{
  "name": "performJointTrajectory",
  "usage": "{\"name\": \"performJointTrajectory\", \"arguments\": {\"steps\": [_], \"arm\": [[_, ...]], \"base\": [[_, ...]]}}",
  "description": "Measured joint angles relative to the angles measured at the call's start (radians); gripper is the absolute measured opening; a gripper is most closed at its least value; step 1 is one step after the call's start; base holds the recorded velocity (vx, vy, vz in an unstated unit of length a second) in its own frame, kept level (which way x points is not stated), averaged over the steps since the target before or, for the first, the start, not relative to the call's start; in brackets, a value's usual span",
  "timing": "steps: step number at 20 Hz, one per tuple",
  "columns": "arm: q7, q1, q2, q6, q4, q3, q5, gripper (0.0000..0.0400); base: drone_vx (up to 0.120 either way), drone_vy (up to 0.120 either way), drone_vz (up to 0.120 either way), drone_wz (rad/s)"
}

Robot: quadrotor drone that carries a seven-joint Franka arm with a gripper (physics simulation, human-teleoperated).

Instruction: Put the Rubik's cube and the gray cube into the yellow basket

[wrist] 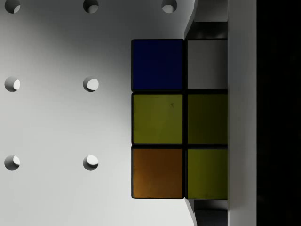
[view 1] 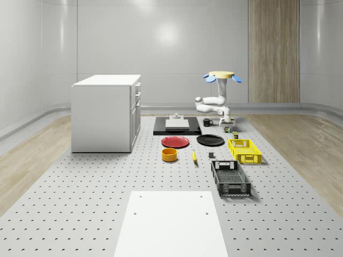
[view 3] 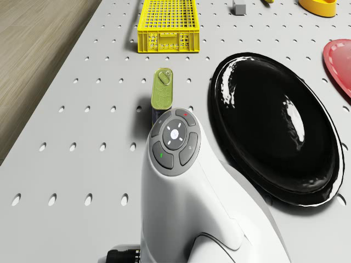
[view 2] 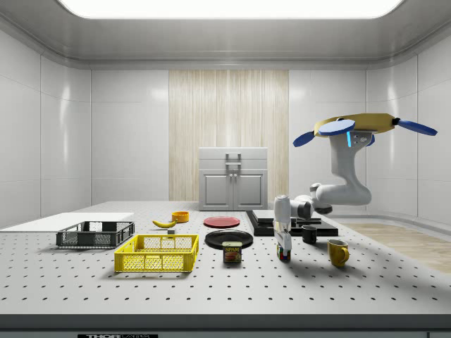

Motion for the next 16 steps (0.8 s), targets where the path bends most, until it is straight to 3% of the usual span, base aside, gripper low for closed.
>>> {"name": "performJointTrajectory", "arguments": {"steps": [11, 16], "arm": [[0.006, -0.002, -0.014, 0.001, -0.007, 0.031, 0.034, 0.0326], [0.012, -0.001, -0.019, -0.017, -0.020, 0.096, 0.097, 0.0325]], "base": [[0.000, 0.000, 0.000, 0.000], [0.000, 0.000, 0.104, 0.000]]}}
